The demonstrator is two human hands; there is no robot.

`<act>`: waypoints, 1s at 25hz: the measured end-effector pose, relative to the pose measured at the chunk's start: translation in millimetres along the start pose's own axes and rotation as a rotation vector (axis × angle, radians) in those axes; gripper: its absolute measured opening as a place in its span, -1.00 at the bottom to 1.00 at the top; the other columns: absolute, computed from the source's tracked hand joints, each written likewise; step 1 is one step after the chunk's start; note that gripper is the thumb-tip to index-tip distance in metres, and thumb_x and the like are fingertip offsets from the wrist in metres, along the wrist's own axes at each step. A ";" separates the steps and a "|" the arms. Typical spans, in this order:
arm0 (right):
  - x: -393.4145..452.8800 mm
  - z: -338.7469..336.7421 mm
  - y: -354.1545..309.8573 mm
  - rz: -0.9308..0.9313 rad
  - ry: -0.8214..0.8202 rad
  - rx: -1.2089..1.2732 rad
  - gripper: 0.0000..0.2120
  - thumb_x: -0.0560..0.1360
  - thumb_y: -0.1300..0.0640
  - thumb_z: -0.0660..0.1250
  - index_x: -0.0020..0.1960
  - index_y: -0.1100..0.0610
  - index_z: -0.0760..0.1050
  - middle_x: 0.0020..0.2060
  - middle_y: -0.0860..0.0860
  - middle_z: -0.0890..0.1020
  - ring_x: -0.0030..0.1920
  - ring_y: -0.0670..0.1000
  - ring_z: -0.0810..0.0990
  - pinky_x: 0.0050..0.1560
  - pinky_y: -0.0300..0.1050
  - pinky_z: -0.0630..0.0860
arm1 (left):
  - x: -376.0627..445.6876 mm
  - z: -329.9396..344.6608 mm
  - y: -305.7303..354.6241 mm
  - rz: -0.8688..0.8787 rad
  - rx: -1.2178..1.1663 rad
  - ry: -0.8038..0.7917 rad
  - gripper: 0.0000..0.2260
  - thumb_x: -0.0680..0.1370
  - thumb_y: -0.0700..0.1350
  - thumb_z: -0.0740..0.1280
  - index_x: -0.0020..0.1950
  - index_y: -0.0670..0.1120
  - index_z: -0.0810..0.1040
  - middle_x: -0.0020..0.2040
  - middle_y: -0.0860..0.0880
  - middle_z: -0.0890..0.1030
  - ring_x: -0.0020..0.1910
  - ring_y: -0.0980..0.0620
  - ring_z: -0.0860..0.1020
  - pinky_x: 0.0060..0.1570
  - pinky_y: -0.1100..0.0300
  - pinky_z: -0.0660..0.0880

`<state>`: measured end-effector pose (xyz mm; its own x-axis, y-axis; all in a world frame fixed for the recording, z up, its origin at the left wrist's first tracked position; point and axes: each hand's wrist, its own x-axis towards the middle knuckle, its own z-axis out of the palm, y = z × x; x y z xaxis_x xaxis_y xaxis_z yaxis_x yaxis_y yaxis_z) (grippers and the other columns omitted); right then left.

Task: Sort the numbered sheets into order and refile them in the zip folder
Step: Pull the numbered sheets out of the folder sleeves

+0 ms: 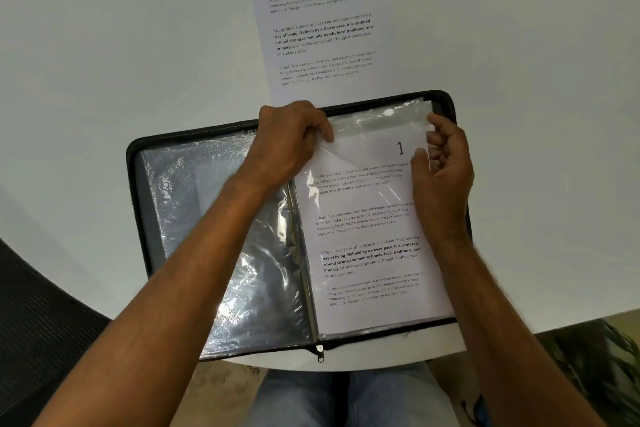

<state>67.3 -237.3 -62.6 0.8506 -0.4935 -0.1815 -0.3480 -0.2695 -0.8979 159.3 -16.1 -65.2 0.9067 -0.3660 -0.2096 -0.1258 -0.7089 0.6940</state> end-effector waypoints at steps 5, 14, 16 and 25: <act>-1.5 2.7 -0.3 0.003 0.038 0.015 -0.64 0.62 0.34 0.22 0.35 0.08 0.53 0.18 -0.03 0.61 0.14 -0.18 0.56 0.12 -0.38 0.49 | 24.4 -9.8 7.3 -0.090 -0.001 -0.197 -0.77 0.57 -0.26 0.41 -0.02 0.05 0.77 0.03 0.09 0.72 0.02 0.11 0.64 0.15 0.01 0.59; -2.2 0.4 1.4 -0.017 0.002 0.074 -0.71 0.64 0.36 0.22 0.32 0.17 0.51 0.11 -0.05 0.60 0.06 -0.27 0.55 0.06 -0.41 0.48 | 32.6 7.8 24.7 0.044 0.227 -0.305 -0.85 0.57 -0.03 0.46 0.12 0.03 0.67 0.01 0.04 0.55 -0.03 0.04 0.57 0.05 0.06 0.56; -1.4 0.3 2.4 -0.023 -0.001 0.070 -0.71 0.65 0.35 0.22 0.33 0.18 0.51 0.12 -0.03 0.60 0.06 -0.25 0.56 0.06 -0.39 0.50 | 31.5 11.2 26.4 0.065 0.258 -0.296 -0.91 0.57 -0.05 0.45 0.06 0.03 0.67 0.02 0.04 0.55 -0.03 0.05 0.56 0.06 0.02 0.57; 2.6 -1.8 3.3 -0.001 -0.017 0.094 -0.70 0.63 0.36 0.24 0.33 0.17 0.50 0.10 0.02 0.61 0.06 -0.16 0.58 0.09 -0.35 0.51 | 31.8 12.9 27.0 0.105 0.160 -0.249 -0.78 0.57 -0.01 0.45 0.21 0.03 0.64 0.01 0.10 0.48 -0.05 0.14 0.43 -0.03 0.17 0.40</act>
<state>67.6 -241.0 -65.3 0.8579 -0.4785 -0.1870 -0.3096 -0.1911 -0.9315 179.5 -54.7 -62.0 0.7614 -0.5649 -0.3181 -0.2936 -0.7379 0.6077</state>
